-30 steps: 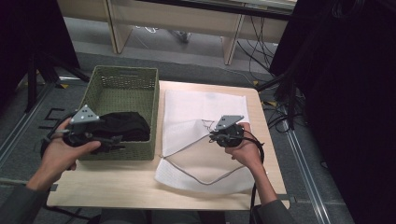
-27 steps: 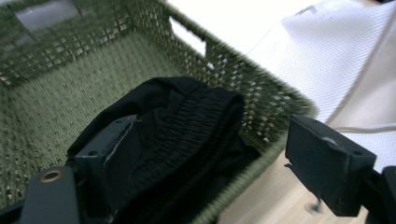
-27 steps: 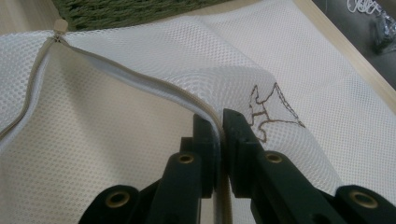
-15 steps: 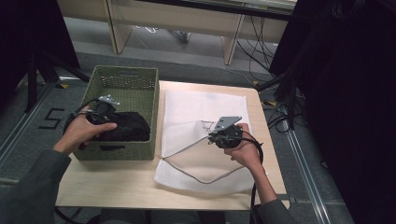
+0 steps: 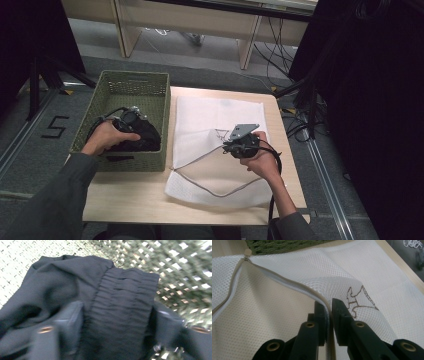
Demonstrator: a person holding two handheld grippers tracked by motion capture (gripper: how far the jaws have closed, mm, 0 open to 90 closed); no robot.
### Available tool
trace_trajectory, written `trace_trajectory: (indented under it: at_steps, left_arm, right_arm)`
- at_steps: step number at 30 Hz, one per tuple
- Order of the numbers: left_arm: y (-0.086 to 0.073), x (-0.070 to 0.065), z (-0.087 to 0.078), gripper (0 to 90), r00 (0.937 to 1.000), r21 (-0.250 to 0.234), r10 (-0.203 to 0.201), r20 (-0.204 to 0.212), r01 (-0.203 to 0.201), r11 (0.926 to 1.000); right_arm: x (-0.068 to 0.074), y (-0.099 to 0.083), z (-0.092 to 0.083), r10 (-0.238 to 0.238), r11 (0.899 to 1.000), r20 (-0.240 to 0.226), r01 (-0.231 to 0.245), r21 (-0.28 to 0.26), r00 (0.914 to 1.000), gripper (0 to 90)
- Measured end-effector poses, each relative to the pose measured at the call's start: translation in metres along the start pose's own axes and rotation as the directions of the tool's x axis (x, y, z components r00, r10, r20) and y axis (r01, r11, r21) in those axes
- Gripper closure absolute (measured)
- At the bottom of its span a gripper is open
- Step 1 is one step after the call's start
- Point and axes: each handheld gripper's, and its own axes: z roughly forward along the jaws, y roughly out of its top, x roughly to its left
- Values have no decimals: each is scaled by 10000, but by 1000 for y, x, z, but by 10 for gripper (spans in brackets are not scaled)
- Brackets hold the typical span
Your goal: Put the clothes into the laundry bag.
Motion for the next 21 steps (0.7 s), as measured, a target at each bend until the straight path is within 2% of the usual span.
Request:
trace_trajectory:
  at_steps: [1,2,3,4,5,6,9,10,11,12,13,16,18,19,20,21]
  left_arm:
    - [2,3,1,451,9998,91,-186,-56,187,9998]
    - [3,5,1,506,9994,-32,-246,-254,245,9997]
    - [3,5,1,600,9994,-32,-246,-254,245,9997]
    - [7,10,-7,752,9914,-751,-427,-1234,335,9966]
    - [9,15,-10,773,9858,-796,-559,-1583,437,9959]
    - [11,20,-12,781,9822,-864,-768,-1712,627,9943]
    - [11,33,-13,783,9733,-1066,-1330,-1873,1145,9877]
    - [10,35,-11,781,9719,-1119,-1442,-1862,1249,9858]
    - [10,36,-8,775,9749,-1170,-1424,-1712,1234,9854]
    - [9,37,-6,752,9792,-1100,-1430,-1439,1278,9857]
    - [8,37,-3,692,9825,-937,-1429,-1198,1321,9868]
    - [3,36,-2,508,9823,-858,-1546,-1062,1458,9856]
    - [2,36,-6,412,9866,-920,-1469,-705,1402,9858]
    - [2,36,-6,367,9866,-920,-1469,-705,1402,9858]
    - [1,36,-11,367,9877,-1021,-1516,-384,1471,9838]
    - [0,36,-16,279,9876,-1194,-1567,-109,1543,9808]
  right_arm:
    - [0,0,0,-8,10000,-12,8,24,10000,829]
    - [0,0,0,-20,10000,-10,20,20,10000,829]
    - [0,0,0,-20,10000,-10,20,20,10000,829]
    - [-1,0,0,-86,10000,75,86,-11,9999,830]
    - [0,0,0,38,10000,47,-38,8,10000,830]
    - [-1,0,0,-19,10000,15,19,4,10000,830]
    - [0,0,0,-55,10000,-12,55,28,10000,830]
    - [0,0,0,-31,10000,7,31,11,10000,830]
    - [0,0,-1,0,10000,50,0,4,10000,830]
    - [0,0,-1,18,10000,45,-18,13,10000,830]
    - [0,0,-1,17,10000,43,-17,21,10000,829]
    - [-1,-1,-1,-32,10000,56,32,19,10000,828]
    - [-1,-1,-1,-23,10000,56,23,15,10000,828]
    - [-1,-1,-1,-60,10000,41,60,33,10000,828]
    - [-1,-1,-1,-60,10000,41,60,33,10000,828]
    - [-1,-1,0,-57,10000,-20,57,74,10000,828]
